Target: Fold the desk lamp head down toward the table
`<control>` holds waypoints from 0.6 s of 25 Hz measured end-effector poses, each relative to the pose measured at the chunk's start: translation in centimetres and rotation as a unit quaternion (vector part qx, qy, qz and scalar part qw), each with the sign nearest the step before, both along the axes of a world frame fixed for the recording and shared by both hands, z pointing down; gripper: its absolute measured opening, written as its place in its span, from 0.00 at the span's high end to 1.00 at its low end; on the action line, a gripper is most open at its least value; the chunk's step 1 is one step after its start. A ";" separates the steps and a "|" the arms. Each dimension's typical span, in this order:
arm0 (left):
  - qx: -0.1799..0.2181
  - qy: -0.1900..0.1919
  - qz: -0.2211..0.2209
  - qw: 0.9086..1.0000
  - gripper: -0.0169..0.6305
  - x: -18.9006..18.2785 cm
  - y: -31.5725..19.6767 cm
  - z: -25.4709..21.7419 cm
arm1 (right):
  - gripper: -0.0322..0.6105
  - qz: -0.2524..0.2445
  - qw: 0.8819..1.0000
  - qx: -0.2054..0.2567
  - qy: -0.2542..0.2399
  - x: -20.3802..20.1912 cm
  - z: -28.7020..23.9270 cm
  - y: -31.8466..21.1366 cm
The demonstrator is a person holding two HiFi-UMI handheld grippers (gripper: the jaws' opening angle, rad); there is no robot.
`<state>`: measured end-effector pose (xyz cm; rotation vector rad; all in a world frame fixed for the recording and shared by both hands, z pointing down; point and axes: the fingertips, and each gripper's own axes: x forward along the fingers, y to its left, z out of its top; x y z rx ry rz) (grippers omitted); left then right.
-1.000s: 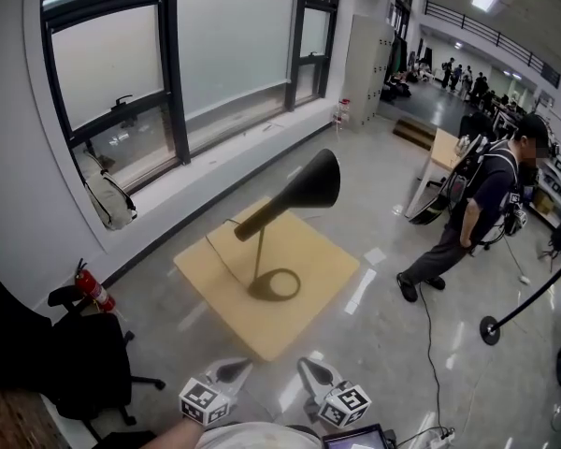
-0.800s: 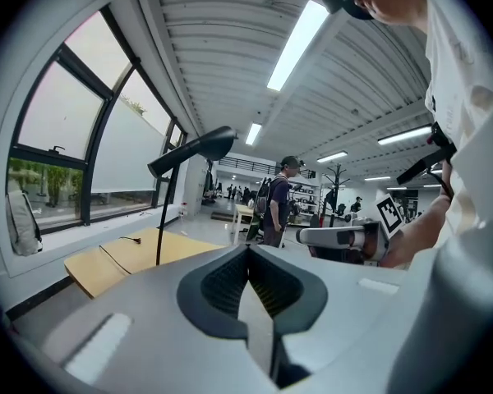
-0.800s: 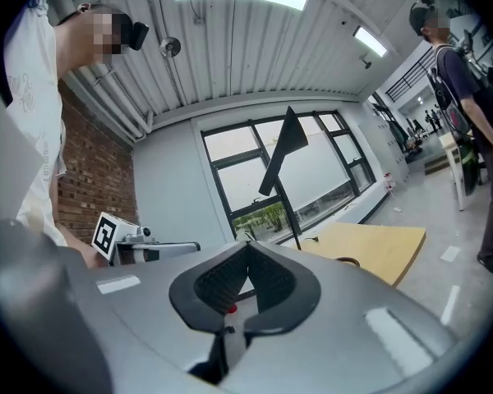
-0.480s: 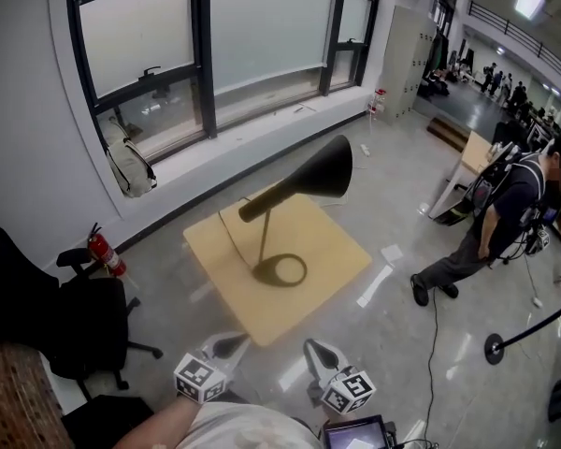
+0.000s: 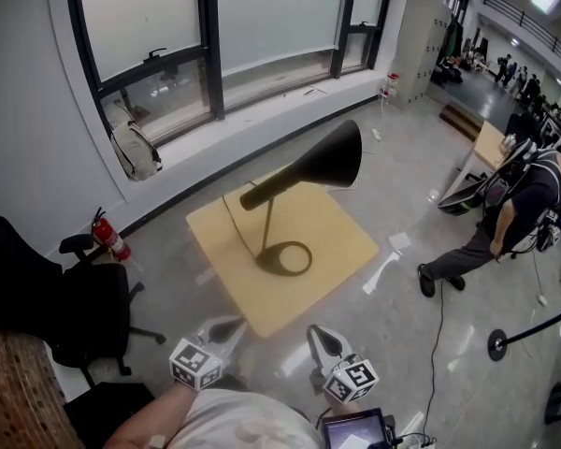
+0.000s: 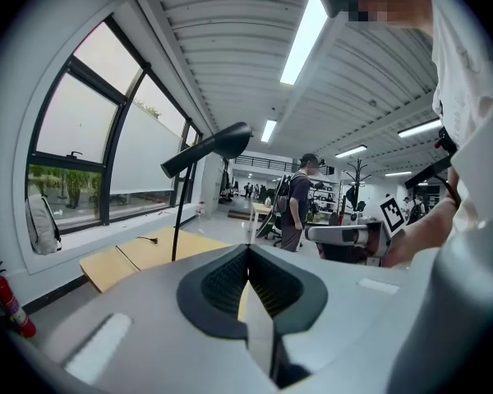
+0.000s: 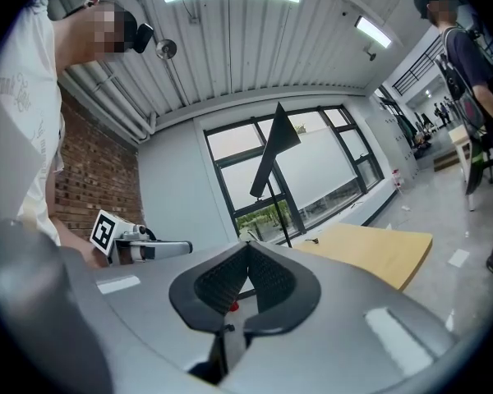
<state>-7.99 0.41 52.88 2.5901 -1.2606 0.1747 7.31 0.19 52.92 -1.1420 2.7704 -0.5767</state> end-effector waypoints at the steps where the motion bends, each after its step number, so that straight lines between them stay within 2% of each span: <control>1: -0.001 0.003 0.002 1.000 0.97 0.0 -0.6 0.1 | 0.93 0.003 1.000 0.001 0.002 0.0 -0.1 -0.5; 8: 0.013 0.018 0.029 0.999 0.97 1.2 -4.7 -0.5 | 0.93 0.033 0.999 0.008 0.016 1.3 -0.9 -3.5; 15: 0.021 0.031 0.039 0.999 0.97 0.5 -8.9 -0.5 | 0.93 0.045 0.998 0.026 0.033 1.2 -2.0 -7.4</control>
